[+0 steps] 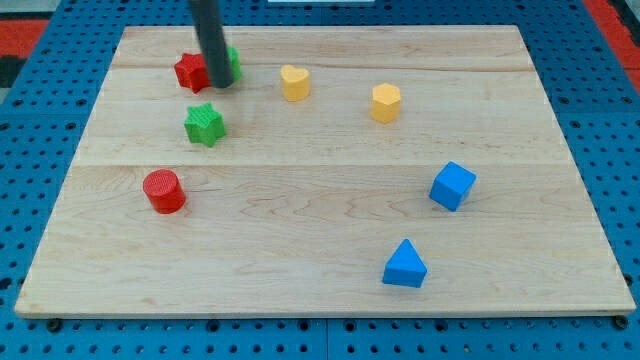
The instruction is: Slightly touch the right side of green circle
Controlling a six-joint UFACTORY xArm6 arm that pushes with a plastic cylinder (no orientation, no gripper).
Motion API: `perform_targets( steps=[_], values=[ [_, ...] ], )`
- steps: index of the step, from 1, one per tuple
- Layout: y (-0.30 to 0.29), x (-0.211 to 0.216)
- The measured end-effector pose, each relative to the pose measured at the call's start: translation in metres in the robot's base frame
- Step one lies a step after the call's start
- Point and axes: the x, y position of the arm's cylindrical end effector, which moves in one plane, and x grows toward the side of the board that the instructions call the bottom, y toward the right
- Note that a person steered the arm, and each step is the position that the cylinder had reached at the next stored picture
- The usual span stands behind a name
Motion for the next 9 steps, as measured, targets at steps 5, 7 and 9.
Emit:
perform_targets(
  steps=[5, 7, 9],
  values=[
    [0.161, -0.069],
    [0.171, -0.084],
    [0.057, -0.095]
  ],
)
